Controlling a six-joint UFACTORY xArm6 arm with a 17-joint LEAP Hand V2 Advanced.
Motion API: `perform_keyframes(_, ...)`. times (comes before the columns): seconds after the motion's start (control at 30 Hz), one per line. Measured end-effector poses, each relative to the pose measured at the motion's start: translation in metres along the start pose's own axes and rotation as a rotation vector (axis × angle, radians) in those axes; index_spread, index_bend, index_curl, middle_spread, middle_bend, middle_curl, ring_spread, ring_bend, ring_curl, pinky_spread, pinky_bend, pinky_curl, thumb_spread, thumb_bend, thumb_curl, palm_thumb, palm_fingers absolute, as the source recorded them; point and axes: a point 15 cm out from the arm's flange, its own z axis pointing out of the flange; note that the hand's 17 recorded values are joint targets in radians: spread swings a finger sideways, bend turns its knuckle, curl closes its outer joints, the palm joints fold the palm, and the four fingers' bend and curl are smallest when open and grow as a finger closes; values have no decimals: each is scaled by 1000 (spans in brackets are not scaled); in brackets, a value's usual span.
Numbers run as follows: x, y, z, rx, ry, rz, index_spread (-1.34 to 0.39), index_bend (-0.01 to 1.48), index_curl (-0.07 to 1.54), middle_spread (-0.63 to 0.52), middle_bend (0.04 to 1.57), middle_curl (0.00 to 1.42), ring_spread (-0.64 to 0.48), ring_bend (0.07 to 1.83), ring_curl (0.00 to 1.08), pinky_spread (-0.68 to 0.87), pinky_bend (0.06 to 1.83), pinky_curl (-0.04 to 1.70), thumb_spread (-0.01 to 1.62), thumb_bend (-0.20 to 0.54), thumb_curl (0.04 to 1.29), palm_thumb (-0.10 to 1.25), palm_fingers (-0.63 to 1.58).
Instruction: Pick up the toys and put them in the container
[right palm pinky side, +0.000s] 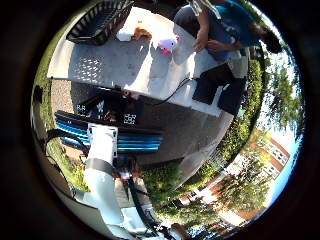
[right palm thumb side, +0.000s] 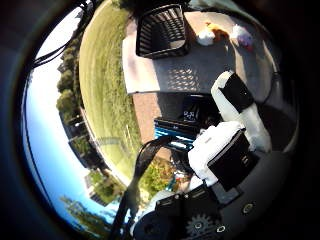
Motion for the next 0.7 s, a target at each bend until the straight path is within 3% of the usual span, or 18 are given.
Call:
perform_keyframes(0.37,51,-66,-22,37,-21,38,-228,247,380,11,159,295,258,198,315,407,281,244,1346,-26,399,846,239)
perform_keyframes(0.7,104,-170,28,-11,-51,31,-224,215,377,20,158,291,253,206,322,406,285,248,1299,-18,404,816,228)
